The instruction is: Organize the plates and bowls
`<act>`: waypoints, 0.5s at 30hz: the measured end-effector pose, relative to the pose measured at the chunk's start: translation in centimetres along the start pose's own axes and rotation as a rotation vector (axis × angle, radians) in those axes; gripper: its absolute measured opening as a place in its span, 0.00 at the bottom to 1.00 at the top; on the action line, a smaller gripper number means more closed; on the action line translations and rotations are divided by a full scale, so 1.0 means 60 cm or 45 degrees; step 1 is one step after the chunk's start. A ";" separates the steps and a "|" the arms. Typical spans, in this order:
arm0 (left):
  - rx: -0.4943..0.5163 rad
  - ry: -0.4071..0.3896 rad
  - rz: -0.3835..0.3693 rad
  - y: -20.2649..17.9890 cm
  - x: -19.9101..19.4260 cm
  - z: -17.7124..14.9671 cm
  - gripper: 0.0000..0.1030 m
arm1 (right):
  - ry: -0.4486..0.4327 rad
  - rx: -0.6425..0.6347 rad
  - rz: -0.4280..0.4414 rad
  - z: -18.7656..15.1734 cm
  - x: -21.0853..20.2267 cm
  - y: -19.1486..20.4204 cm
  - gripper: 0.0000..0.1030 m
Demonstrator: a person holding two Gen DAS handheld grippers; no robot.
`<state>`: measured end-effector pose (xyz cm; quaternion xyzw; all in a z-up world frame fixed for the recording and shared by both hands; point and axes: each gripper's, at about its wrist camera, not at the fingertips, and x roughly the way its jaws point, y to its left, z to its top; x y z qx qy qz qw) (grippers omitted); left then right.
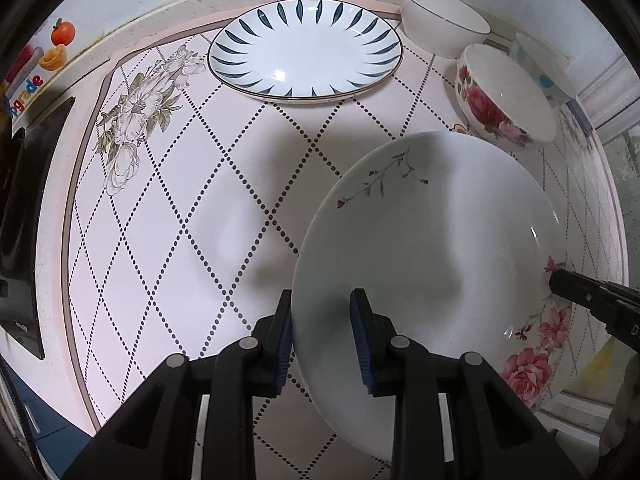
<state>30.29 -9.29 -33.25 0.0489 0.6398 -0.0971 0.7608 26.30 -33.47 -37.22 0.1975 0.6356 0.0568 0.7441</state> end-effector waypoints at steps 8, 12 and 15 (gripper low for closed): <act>0.037 -0.001 0.017 -0.016 0.007 -0.010 0.24 | -0.011 -0.009 -0.024 0.000 -0.002 -0.005 0.12; 0.057 -0.009 0.034 -0.020 0.007 -0.013 0.24 | -0.010 -0.025 -0.043 -0.003 -0.005 -0.002 0.12; 0.066 -0.009 0.045 -0.024 0.007 -0.014 0.24 | -0.006 -0.048 -0.076 -0.007 -0.003 0.004 0.12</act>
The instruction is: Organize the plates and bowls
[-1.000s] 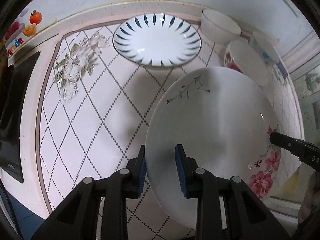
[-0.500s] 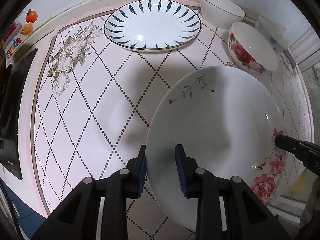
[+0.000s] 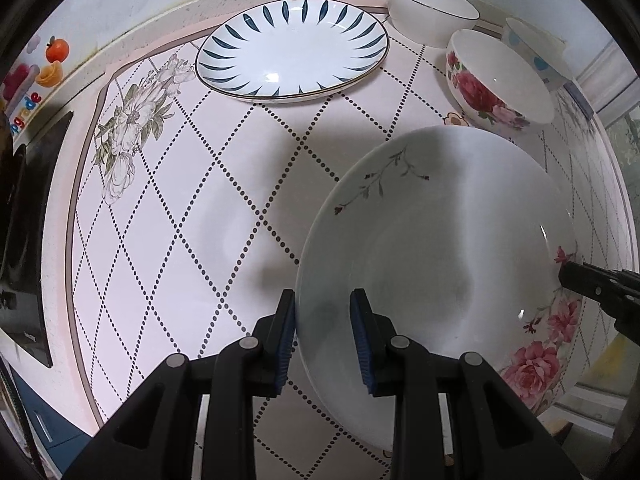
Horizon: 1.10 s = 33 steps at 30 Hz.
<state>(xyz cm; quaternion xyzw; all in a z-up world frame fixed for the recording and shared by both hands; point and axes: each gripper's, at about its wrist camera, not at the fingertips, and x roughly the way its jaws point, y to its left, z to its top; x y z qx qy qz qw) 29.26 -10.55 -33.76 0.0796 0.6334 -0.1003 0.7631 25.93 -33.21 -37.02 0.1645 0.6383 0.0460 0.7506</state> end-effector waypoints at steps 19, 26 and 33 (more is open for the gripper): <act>0.014 0.028 0.019 -0.006 0.003 -0.004 0.24 | 0.060 0.050 -0.067 -0.002 0.000 0.009 0.14; 0.022 0.045 0.015 -0.007 0.006 -0.005 0.24 | 0.090 0.039 -0.108 0.001 0.002 0.016 0.14; 0.014 0.024 0.000 0.003 -0.014 0.003 0.24 | 0.099 0.032 -0.135 0.003 -0.018 0.017 0.15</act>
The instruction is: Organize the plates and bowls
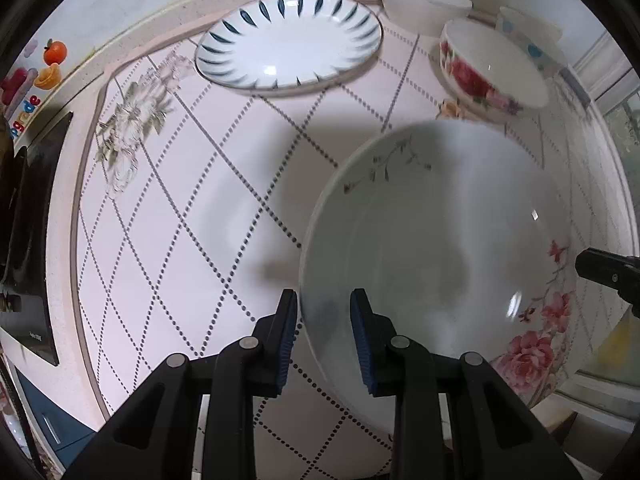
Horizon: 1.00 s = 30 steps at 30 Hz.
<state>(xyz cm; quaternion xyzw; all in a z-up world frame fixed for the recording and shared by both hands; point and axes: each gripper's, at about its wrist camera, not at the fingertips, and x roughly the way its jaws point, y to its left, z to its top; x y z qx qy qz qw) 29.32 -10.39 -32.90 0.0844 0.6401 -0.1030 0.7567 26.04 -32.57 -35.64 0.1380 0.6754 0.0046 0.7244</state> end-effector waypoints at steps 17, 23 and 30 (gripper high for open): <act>-0.262 -0.282 -0.103 0.176 -0.131 0.222 0.38 | -0.173 -0.007 0.332 0.213 -0.134 0.126 0.46; -0.352 -0.070 -0.172 0.238 0.012 0.278 0.38 | -0.097 0.024 0.277 0.354 -0.037 0.169 0.46; -0.373 0.022 -0.225 0.249 0.098 0.310 0.38 | -0.006 0.044 0.151 0.426 0.072 0.181 0.37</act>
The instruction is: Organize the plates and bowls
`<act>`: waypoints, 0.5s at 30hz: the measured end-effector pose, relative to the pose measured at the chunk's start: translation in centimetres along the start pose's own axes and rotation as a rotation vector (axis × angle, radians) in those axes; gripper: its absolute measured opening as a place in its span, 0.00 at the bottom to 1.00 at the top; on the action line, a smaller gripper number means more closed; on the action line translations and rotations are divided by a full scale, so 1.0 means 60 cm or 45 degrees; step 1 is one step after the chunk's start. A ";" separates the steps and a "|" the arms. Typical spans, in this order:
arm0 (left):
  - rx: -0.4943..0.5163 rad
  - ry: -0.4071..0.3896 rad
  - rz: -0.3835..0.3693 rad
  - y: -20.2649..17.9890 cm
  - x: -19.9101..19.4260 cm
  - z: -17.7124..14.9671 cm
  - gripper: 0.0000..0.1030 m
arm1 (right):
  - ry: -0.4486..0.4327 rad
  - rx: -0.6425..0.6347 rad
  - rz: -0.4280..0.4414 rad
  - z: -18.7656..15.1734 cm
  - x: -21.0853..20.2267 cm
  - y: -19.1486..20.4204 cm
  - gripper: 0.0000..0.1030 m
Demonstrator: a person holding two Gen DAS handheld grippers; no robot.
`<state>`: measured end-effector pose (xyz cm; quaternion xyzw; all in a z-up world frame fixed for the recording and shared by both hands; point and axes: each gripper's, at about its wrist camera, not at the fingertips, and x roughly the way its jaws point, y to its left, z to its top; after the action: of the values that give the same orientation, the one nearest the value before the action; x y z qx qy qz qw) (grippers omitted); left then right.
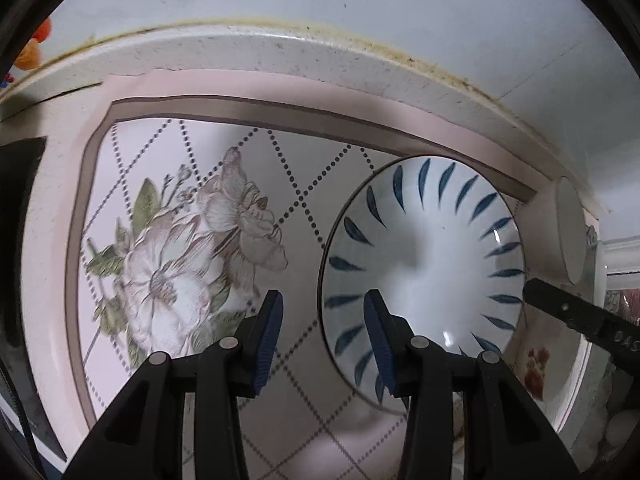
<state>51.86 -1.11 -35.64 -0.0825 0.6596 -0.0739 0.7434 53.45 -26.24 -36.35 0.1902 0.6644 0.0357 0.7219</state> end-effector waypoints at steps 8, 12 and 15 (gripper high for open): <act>0.115 -0.025 0.094 -0.032 0.018 0.006 0.16 | 0.007 -0.018 -0.107 0.017 0.049 -0.007 0.14; 0.121 -0.033 0.109 -0.038 0.016 -0.001 0.16 | -0.008 -0.053 -0.119 0.012 0.049 0.001 0.14; 0.134 -0.051 0.118 -0.046 0.004 -0.020 0.16 | -0.019 -0.068 -0.123 0.000 0.046 -0.001 0.14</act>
<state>50.69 -3.86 -35.42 -0.0142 0.6428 -0.0725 0.7625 53.76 -25.48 -38.99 0.1388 0.6662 0.0172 0.7325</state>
